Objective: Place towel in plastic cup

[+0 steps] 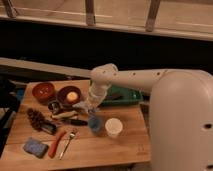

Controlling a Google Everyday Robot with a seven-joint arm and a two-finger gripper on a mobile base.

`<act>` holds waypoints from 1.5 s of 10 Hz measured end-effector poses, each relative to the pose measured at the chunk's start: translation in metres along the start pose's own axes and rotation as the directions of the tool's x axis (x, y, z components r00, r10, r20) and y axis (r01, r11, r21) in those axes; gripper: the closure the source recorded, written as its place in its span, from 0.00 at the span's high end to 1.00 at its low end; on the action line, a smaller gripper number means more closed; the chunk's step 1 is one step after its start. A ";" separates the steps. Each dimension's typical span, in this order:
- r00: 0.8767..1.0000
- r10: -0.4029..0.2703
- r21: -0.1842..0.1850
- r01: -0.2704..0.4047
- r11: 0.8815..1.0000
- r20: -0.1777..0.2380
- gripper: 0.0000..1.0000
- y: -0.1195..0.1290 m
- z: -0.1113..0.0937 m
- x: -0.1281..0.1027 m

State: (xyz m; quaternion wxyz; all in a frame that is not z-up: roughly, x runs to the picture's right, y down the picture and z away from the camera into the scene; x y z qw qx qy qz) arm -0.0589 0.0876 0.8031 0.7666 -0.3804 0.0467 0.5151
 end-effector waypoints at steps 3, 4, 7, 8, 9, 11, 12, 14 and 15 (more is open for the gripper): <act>0.996 -0.085 -0.025 0.085 0.996 0.010 0.00 -0.009 -0.054 0.019; 0.995 -0.100 -0.023 0.100 0.995 0.001 0.00 -0.016 -0.063 0.031; 0.989 -0.128 -0.027 0.127 0.992 -0.067 0.00 -0.033 -0.061 0.068; 0.985 -0.135 -0.029 0.133 0.991 -0.106 0.00 -0.034 -0.052 0.077; 0.981 -0.144 -0.030 0.142 0.989 -0.133 0.00 -0.032 -0.046 0.084; 0.966 -0.183 -0.034 0.180 0.983 -0.185 0.00 -0.016 -0.036 0.095; 0.962 -0.193 -0.038 0.189 0.981 -0.195 0.00 -0.011 -0.034 0.098; 0.951 -0.224 -0.056 0.217 0.975 -0.212 0.00 0.003 -0.031 0.107; 0.945 -0.244 -0.068 0.235 0.970 -0.216 0.00 0.012 -0.029 0.107</act>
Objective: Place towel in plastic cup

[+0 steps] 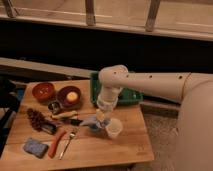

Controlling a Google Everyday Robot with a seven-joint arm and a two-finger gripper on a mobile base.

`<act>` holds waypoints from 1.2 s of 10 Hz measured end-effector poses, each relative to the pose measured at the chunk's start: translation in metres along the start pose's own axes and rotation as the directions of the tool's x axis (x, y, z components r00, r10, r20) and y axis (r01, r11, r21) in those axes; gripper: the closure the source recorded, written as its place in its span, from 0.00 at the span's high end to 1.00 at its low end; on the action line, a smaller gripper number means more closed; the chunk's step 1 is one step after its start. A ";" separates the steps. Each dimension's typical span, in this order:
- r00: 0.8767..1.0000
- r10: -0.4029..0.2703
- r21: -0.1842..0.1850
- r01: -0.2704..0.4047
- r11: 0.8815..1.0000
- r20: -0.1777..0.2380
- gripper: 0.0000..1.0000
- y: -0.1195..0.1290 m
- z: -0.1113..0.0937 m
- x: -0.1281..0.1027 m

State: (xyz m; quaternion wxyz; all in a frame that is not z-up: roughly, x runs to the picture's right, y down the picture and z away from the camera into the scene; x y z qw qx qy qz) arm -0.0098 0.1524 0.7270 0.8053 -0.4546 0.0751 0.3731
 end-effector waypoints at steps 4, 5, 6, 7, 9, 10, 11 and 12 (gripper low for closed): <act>1.000 -0.024 -0.031 0.024 0.999 -0.005 0.35 0.004 0.011 -0.024; 1.000 -0.029 -0.035 0.029 0.999 -0.004 0.43 0.005 0.012 -0.030; 0.999 -0.043 -0.040 0.042 0.998 -0.004 0.55 0.007 0.015 -0.038; 0.999 -0.044 -0.041 0.044 0.998 -0.006 0.62 0.007 0.016 -0.039; 0.999 -0.042 -0.040 0.041 0.998 -0.022 0.79 0.003 0.018 -0.035; 0.999 -0.045 -0.040 0.043 0.998 -0.030 0.80 0.003 0.020 -0.035; 0.999 -0.040 -0.036 0.039 0.999 -0.036 0.80 0.000 0.020 -0.032; 0.999 -0.033 -0.028 0.032 0.999 -0.033 0.80 -0.004 0.017 -0.031</act>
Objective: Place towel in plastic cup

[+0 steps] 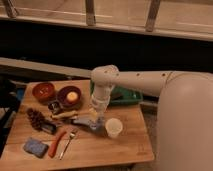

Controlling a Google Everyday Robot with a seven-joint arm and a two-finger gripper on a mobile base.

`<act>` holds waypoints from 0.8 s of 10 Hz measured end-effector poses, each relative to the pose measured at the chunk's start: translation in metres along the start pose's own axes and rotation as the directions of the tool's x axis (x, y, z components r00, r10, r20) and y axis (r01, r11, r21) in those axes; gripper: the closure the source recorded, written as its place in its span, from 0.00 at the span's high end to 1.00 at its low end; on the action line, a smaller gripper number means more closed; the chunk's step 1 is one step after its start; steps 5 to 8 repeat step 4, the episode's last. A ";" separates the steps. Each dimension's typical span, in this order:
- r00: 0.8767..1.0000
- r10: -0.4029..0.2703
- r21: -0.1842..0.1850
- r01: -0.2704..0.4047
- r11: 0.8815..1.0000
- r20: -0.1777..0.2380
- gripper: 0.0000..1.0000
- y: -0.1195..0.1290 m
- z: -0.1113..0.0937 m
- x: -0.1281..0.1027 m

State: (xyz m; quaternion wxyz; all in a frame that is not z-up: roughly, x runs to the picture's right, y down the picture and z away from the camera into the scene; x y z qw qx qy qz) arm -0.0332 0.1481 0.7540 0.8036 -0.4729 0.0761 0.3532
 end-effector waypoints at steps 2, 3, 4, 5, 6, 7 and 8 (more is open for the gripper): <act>0.999 0.032 0.034 -0.033 0.999 0.037 0.80 -0.012 -0.018 -0.001; 0.996 0.052 0.055 -0.056 0.997 0.073 0.80 -0.019 -0.030 -0.002; 0.987 0.089 0.076 -0.099 0.992 0.134 0.80 -0.028 -0.047 -0.005; 0.987 0.089 0.076 -0.099 0.992 0.134 0.80 -0.028 -0.047 -0.005; 0.987 0.089 0.076 -0.099 0.992 0.134 0.80 -0.028 -0.047 -0.005; 0.987 0.089 0.076 -0.099 0.992 0.134 0.80 -0.028 -0.047 -0.005; 0.987 0.089 0.076 -0.099 0.992 0.134 0.80 -0.028 -0.047 -0.005</act>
